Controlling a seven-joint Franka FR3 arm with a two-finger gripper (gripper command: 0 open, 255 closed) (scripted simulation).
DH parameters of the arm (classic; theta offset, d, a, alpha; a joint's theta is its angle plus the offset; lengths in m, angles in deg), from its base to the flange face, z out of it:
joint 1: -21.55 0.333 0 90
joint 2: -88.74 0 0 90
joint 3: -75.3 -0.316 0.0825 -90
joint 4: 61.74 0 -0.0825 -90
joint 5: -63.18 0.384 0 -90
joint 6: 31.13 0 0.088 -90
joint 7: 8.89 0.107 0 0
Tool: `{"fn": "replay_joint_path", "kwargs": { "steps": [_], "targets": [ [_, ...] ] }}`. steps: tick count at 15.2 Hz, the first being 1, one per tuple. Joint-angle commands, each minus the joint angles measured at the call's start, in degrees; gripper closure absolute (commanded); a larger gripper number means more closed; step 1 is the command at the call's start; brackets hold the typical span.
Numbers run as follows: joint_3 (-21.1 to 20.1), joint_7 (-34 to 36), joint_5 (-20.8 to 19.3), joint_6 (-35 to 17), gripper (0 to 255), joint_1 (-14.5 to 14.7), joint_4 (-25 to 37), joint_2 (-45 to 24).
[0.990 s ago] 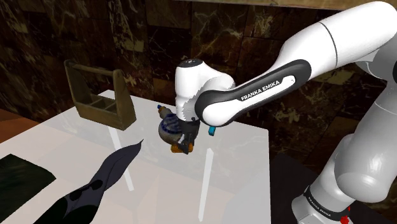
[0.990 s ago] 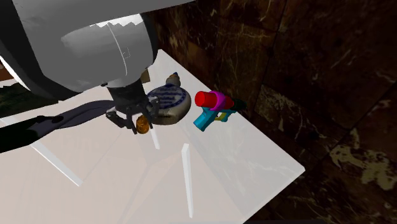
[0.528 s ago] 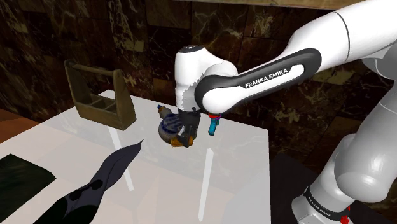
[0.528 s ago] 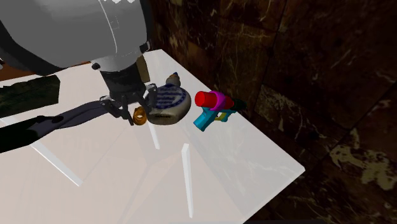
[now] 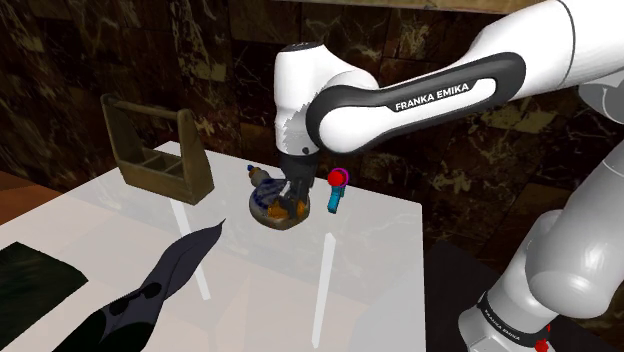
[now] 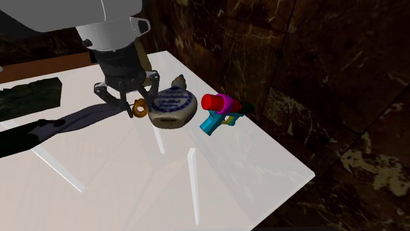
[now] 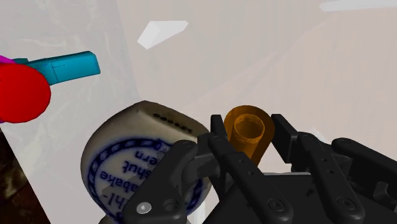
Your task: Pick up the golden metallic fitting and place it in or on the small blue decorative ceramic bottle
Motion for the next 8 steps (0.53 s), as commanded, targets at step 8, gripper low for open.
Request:
{"fn": "replay_joint_path", "kwargs": {
  "steps": [8],
  "targets": [
    [2.28,-3.75,-2.91,3.97,255,-2.26,9.75,-6.31]
  ]
}}
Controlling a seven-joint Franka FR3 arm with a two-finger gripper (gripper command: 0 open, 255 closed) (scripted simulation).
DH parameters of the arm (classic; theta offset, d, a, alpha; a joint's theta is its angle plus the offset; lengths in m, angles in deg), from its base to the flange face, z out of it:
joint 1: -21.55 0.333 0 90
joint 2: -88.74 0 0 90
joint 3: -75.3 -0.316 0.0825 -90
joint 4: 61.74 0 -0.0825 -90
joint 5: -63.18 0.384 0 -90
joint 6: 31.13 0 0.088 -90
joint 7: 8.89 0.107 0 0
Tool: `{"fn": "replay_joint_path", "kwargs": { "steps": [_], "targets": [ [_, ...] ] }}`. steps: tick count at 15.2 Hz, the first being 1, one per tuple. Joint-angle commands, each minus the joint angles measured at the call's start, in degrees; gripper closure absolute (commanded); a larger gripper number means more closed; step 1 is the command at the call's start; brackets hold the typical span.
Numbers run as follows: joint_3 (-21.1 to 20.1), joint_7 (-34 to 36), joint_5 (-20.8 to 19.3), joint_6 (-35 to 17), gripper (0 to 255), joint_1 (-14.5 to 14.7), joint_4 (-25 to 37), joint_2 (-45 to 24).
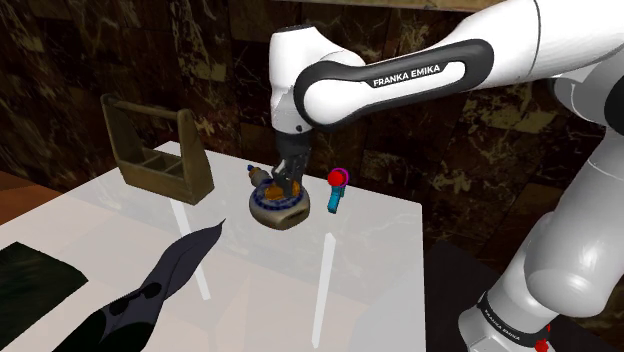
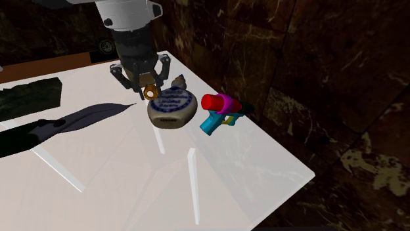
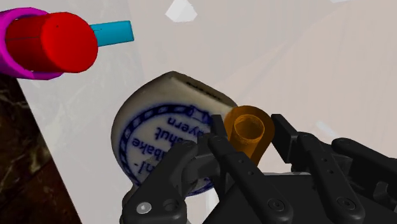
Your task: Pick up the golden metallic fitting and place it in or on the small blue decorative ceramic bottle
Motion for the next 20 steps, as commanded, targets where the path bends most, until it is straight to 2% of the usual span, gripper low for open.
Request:
{"fn": "replay_joint_path", "kwargs": {
  "steps": [1,8,9,20],
  "targets": [
    [0.80,-1.29,-1.29,0.59,255,-0.73,3.31,-2.94],
    [3.49,-5.74,-5.40,4.50,255,-2.36,18.21,-14.54],
    [3.59,-5.89,-5.52,4.67,255,-2.37,18.78,-14.95],
    [3.96,-5.07,-6.31,-3.25,255,-2.56,11.97,-16.19]
  ]
}}
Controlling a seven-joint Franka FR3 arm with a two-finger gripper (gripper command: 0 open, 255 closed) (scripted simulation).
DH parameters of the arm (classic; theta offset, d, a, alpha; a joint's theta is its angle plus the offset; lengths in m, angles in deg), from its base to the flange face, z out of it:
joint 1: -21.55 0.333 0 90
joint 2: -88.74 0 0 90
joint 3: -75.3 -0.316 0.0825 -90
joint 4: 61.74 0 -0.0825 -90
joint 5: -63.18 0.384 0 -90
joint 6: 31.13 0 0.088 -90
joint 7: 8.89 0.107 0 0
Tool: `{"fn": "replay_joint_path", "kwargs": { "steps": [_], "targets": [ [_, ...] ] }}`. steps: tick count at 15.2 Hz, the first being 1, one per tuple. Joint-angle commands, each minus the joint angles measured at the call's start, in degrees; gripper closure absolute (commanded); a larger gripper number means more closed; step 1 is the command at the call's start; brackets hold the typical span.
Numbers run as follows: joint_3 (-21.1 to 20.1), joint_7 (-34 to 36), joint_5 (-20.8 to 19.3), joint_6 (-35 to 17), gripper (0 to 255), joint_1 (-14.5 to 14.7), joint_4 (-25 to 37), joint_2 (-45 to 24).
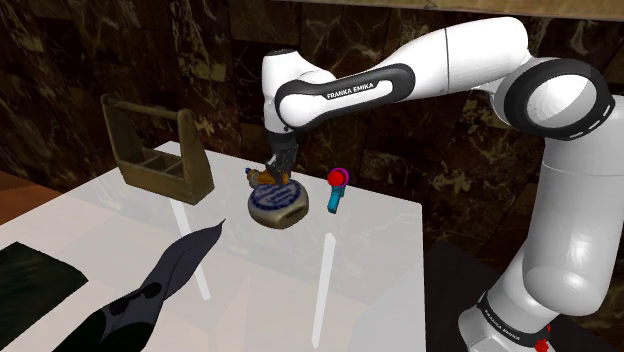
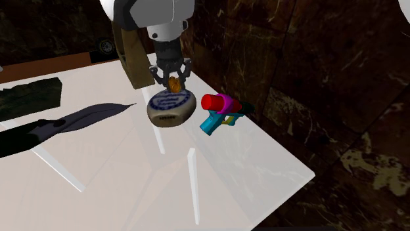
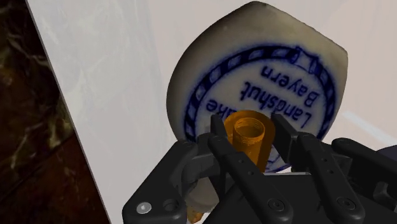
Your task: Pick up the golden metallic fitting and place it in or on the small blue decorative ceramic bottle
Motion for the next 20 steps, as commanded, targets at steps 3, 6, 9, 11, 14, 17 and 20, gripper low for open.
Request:
{"fn": "replay_joint_path", "kwargs": {
  "steps": [3,6,9,11,14,17,20],
  "targets": [
    [0.15,0.29,-0.34,-2.32,255,-0.02,-1.75,-0.60],
    [0.15,0.29,-0.35,-2.32,255,-0.02,-1.74,-0.61],
    [0.14,0.29,-0.35,-2.32,255,-0.03,-1.74,-0.61],
    [0.14,0.30,-0.35,-2.35,0,-0.02,-1.78,-0.61],
    [0.14,0.29,-0.34,-2.33,0,-0.03,-1.77,-0.59],
    [-0.09,-0.07,0.17,1.14,0,0.04,0.87,0.32],
    [-0.27,-0.32,0.51,4.33,0,0.16,3.55,0.88]
  ]
}}
